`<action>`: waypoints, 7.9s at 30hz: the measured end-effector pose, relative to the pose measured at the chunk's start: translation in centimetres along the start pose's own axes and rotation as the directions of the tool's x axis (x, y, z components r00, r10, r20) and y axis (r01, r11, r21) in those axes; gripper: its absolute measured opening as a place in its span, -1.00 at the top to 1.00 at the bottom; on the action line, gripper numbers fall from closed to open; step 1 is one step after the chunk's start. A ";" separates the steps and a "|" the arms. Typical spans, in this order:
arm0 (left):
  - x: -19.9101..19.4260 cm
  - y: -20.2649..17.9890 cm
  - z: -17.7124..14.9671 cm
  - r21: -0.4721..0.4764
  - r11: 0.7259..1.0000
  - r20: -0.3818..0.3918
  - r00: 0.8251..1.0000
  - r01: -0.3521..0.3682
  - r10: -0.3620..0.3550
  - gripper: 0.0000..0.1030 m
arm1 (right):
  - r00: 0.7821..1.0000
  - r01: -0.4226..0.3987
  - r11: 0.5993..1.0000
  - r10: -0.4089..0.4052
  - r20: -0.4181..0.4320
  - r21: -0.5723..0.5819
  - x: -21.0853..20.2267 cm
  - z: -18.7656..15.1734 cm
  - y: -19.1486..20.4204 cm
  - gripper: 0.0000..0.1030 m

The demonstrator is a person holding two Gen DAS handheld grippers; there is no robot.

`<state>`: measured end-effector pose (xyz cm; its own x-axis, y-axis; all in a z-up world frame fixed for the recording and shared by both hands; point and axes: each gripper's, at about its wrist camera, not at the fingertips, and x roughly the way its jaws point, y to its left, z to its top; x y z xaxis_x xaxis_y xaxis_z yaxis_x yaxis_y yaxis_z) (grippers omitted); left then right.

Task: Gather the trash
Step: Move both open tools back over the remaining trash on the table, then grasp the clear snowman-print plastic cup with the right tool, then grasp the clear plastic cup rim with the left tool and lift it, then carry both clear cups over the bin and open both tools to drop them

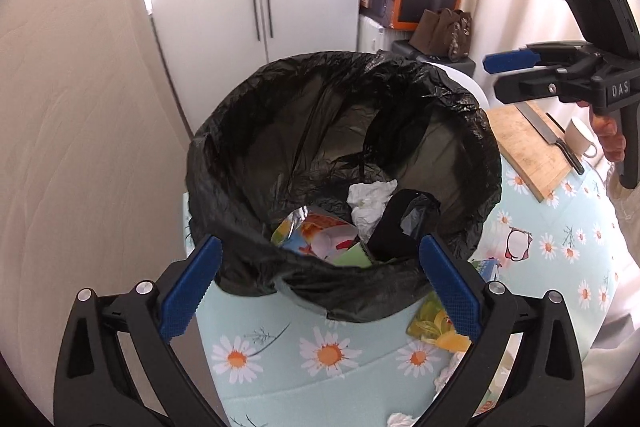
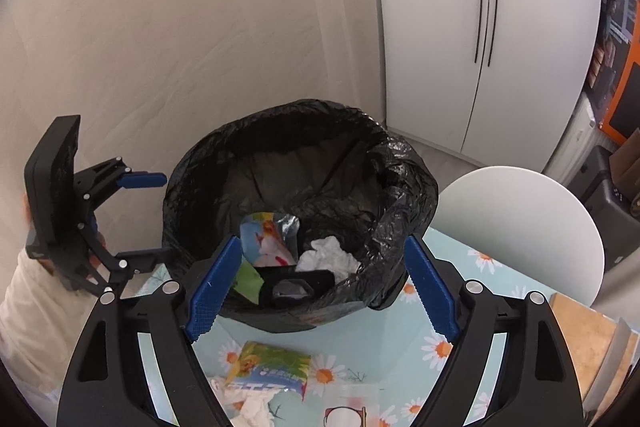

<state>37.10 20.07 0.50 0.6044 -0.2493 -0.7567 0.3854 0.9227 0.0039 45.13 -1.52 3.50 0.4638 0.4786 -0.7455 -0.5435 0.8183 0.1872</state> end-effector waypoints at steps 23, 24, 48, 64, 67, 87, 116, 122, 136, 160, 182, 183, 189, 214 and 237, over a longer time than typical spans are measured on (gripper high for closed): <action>-5.9 -7.6 -9.0 -0.105 0.991 -0.080 0.994 -0.079 0.070 -0.88 | 0.997 -0.046 0.996 0.042 -0.064 -0.070 -4.4 -8.6 0.8 -0.67; -6.0 -8.0 -9.4 -0.110 0.991 -0.082 0.994 -0.076 0.067 -0.88 | 0.997 -0.047 0.996 0.042 -0.069 -0.072 -4.4 -8.9 0.8 -0.67; -2.5 -13.9 -15.7 -0.273 0.961 -0.154 0.988 -0.031 -0.012 -0.88 | 0.972 -0.074 0.992 0.048 -0.230 -0.105 -1.3 -16.2 -0.7 -0.68; 3.2 -13.3 -15.9 -0.297 0.952 -0.241 0.959 0.076 -0.152 -0.88 | 0.933 -0.082 0.995 0.057 -0.355 -0.056 6.5 -15.7 -3.1 -0.68; 3.8 -12.9 -15.8 -0.303 0.948 -0.260 0.950 0.092 -0.175 -0.88 | 0.924 -0.084 0.996 0.065 -0.376 -0.032 7.9 -15.7 -3.6 -0.68; 3.8 -13.7 -14.5 -0.249 0.926 -0.278 0.895 0.283 -0.348 0.27 | 0.906 -0.081 0.996 0.088 -0.414 0.033 7.8 -17.8 -4.6 -0.09; -2.0 -14.3 -15.8 -0.169 0.968 -0.213 0.952 0.187 -0.221 0.77 | 0.951 -0.031 0.999 0.041 -0.308 0.035 -0.2 -21.0 -2.1 -0.12; -2.3 -13.9 -15.9 -0.137 0.975 -0.216 0.955 0.175 -0.202 0.04 | 0.949 -0.014 0.998 0.031 -0.315 0.059 -0.3 -21.9 -2.4 -0.12; 1.8 -13.4 -14.2 0.004 0.949 -0.315 0.901 0.317 -0.299 -0.62 | 0.952 0.108 0.973 -0.042 -0.303 0.206 -1.7 -22.0 -3.0 -0.12; 4.6 -13.2 -14.6 0.216 0.851 -0.435 0.828 0.478 -0.355 -0.23 | 0.952 0.249 0.876 -0.143 -0.271 0.413 -3.5 -25.5 -1.3 -0.12; -1.1 -8.8 -12.0 0.287 0.849 -0.295 0.884 0.443 -0.362 -0.19 | 0.941 0.302 0.887 -0.218 -0.258 0.350 -5.8 -21.3 1.8 -0.12; -1.4 -8.5 -11.7 0.288 0.856 -0.284 0.892 0.430 -0.352 -0.19 | 0.943 0.296 0.893 -0.216 -0.254 0.338 -5.7 -20.8 2.0 -0.12; -3.1 -6.5 -9.6 0.282 0.883 -0.224 0.921 0.374 -0.319 -0.19 | 0.960 0.250 0.931 -0.203 -0.192 0.268 -5.7 -16.8 3.2 -0.12; -4.9 0.0 2.1 0.278 0.912 -0.020 0.951 0.301 -0.307 -0.19 | 0.991 0.131 0.990 -0.132 -0.024 -0.050 -4.8 -2.2 7.1 -0.12; 1.2 2.2 3.7 -0.121 0.992 0.213 0.977 0.047 -0.020 -0.49 | 0.980 0.034 0.995 -0.052 0.192 0.096 0.8 -0.1 2.5 -0.46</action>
<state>41.23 20.72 2.00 0.7310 -0.3245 -0.6002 0.3260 0.9389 -0.1106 44.09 0.91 3.31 0.6169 0.4879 -0.6176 -0.4577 0.8607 0.2227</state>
